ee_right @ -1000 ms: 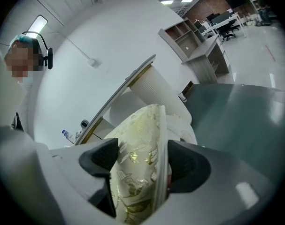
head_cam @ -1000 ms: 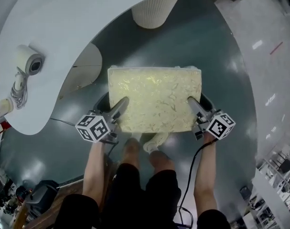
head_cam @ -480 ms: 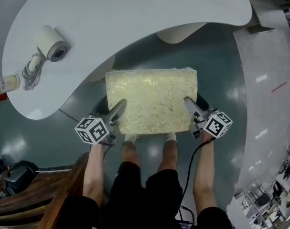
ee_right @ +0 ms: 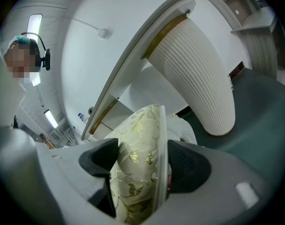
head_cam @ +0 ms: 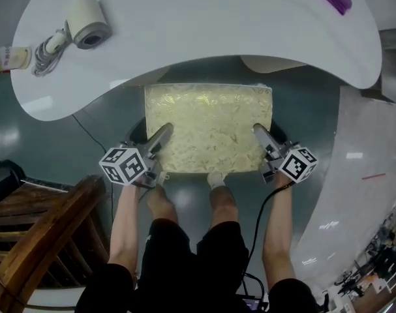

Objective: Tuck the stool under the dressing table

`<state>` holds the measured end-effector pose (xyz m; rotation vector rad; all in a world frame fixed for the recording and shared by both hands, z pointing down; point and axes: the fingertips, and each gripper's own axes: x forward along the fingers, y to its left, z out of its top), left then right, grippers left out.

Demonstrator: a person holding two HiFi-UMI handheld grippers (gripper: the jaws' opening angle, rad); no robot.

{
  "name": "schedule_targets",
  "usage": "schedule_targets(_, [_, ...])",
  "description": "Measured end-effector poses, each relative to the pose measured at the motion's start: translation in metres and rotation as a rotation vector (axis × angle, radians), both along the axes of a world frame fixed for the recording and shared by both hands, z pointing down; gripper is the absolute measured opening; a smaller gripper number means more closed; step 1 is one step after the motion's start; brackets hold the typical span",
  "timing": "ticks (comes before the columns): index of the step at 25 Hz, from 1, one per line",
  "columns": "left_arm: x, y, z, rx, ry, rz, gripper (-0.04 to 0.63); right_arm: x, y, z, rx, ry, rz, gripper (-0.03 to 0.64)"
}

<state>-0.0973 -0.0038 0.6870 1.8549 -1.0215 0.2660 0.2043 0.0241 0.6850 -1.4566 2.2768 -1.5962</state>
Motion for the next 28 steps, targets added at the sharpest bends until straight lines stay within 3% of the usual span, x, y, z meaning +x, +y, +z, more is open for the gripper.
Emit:
schedule_targets(4, [0.006,-0.008,-0.005,-0.046,-0.043,0.043,0.414,0.004,0.004,0.006,-0.046,-0.045,0.043,0.336])
schedule_targets(13, [-0.006,0.008,-0.007,-0.017,-0.026,-0.042,0.414,-0.005,-0.005,-0.001,-0.025,-0.022,-0.042,0.336])
schedule_targets(28, [-0.005,0.009,0.000,0.020,0.008,-0.048,0.416,-0.004,-0.004,-0.002,0.028,0.008,-0.046,0.336])
